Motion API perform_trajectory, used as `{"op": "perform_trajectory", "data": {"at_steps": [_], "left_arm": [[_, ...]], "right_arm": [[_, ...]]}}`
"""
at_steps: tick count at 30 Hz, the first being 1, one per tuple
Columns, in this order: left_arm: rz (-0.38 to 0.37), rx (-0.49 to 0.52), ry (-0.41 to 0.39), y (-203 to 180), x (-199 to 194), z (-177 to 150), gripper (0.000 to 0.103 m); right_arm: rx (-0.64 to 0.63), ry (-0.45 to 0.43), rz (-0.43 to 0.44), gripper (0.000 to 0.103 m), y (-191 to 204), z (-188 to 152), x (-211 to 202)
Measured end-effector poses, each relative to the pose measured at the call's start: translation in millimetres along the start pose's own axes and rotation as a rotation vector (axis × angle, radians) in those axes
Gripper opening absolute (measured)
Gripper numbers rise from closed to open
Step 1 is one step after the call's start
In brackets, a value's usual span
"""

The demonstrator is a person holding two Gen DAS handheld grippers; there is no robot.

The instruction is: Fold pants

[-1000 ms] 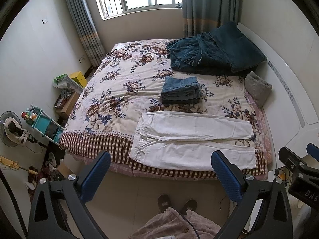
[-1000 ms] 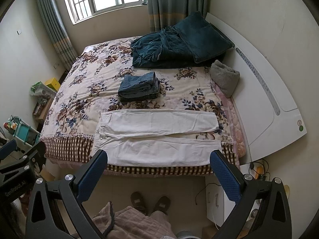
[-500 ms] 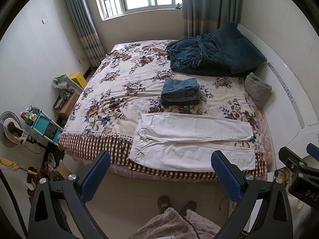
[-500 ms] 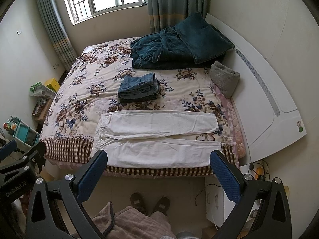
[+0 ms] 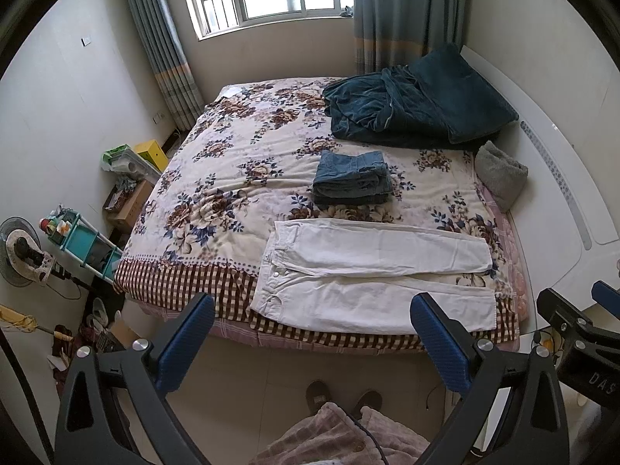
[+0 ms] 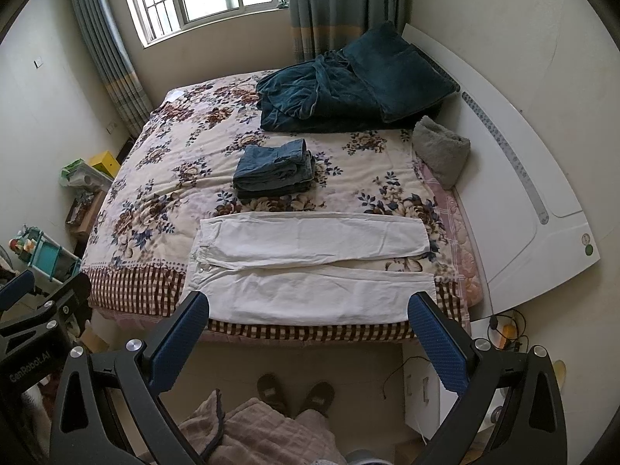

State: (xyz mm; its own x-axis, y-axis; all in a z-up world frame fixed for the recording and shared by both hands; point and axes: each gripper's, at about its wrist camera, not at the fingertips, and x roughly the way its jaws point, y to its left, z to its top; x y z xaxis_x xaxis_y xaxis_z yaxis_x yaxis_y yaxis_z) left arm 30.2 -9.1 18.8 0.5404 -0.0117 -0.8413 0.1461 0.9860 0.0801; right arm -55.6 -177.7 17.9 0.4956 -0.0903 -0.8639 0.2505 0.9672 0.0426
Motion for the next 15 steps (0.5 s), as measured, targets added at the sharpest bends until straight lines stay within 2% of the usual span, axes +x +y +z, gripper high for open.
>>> {"op": "perform_trajectory", "data": {"at_steps": [15], "left_arm": [[-0.003, -0.001, -0.001, 0.6, -0.8, -3.1, 0.103]], "right_arm": [[-0.007, 0.001, 0.008, 0.103, -2.0, -3.2, -3.9]]}}
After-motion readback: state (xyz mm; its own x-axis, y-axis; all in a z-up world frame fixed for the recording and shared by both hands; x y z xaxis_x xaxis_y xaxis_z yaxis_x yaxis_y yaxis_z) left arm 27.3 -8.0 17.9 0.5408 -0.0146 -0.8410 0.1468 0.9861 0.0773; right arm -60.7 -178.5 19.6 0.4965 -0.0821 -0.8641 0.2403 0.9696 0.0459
